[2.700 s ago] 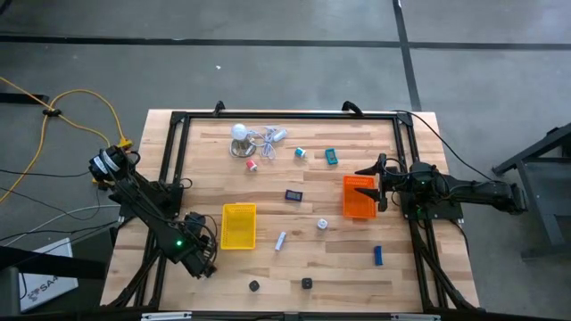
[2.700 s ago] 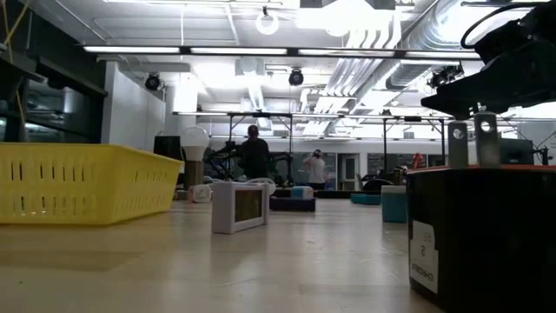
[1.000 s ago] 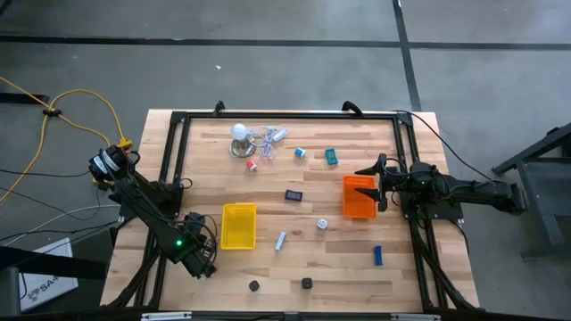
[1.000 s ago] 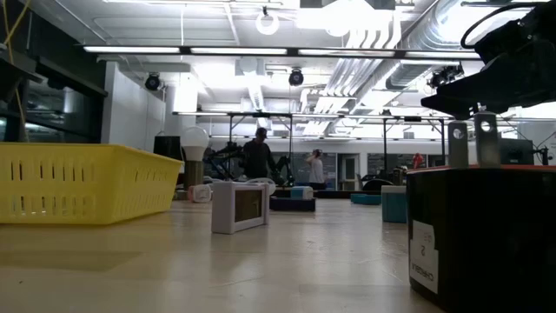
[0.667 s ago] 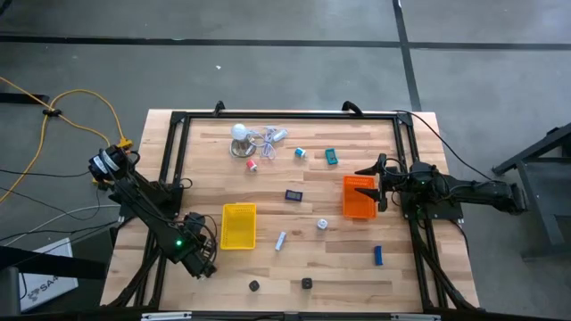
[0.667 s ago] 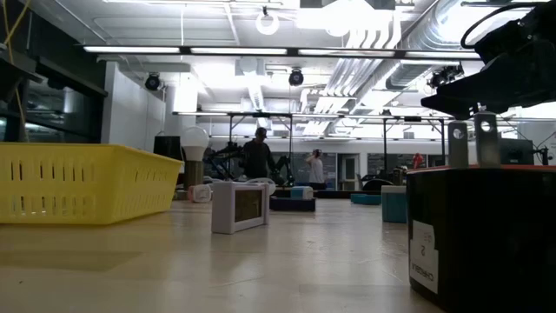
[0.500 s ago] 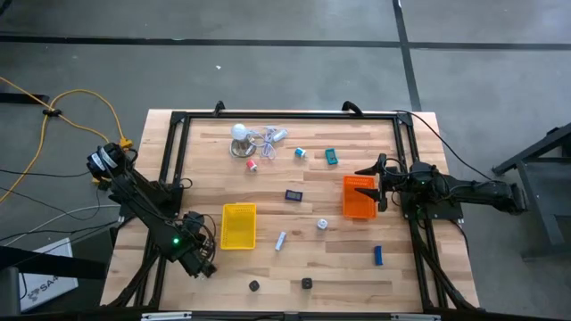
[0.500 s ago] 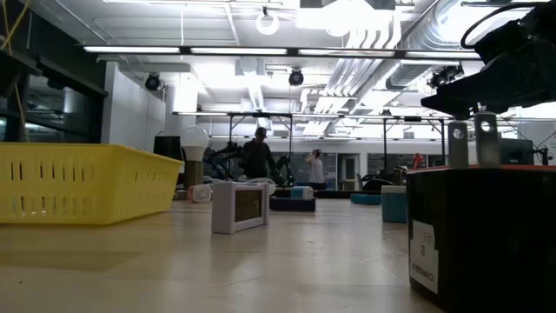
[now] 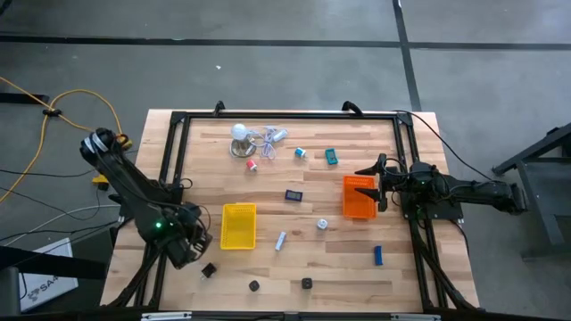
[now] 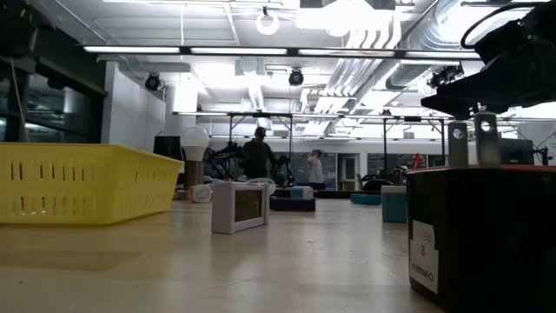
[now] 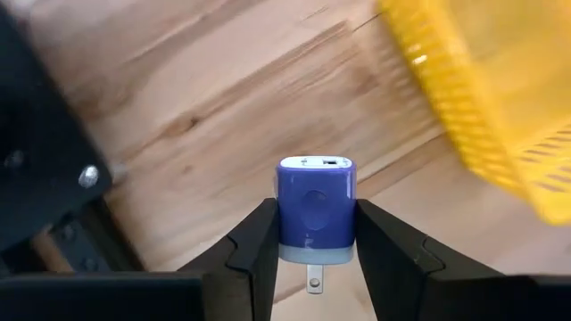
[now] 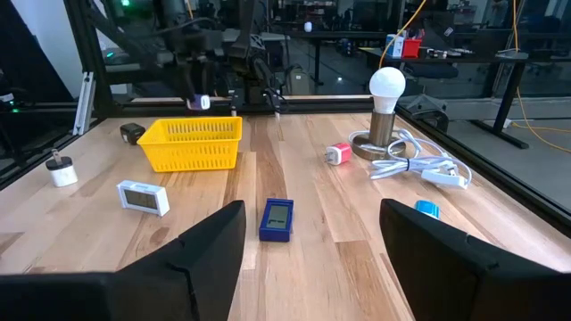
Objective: Pick & Place Office items
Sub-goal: Put the purple charger adapter into the yellow bin
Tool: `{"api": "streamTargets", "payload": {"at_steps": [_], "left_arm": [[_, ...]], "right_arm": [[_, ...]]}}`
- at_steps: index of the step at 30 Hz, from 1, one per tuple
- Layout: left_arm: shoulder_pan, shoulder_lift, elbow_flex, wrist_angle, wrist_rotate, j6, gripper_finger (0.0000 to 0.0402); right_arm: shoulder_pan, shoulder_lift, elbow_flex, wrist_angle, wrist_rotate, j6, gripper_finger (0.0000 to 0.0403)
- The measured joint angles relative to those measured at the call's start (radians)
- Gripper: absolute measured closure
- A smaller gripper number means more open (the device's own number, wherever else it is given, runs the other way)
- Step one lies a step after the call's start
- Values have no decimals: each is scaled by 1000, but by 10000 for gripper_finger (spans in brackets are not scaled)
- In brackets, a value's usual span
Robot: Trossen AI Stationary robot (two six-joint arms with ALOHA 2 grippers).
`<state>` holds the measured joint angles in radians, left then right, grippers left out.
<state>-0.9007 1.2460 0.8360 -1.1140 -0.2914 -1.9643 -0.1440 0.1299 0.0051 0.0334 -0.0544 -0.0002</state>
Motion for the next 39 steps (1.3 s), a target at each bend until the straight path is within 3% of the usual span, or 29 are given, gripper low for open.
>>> {"api": "streamTargets", "payload": {"at_steps": [7,14,25,31,39], "left_arm": [[26,-70,0,-10,-84,100,278],[205,-126,8,42,-76,406,278],[520,-136,9,257,100,941,278],[622,-110,11,315,176,1102,278],[671,37,91,316,233,1253,278]], "right_arm": [[0,0,0,0,0,0,155],[0,0,0,0,0,0,155],[0,0,0,0,0,0,155],[0,0,0,0,0,0,155],[0,0,0,0,0,0,155]]}}
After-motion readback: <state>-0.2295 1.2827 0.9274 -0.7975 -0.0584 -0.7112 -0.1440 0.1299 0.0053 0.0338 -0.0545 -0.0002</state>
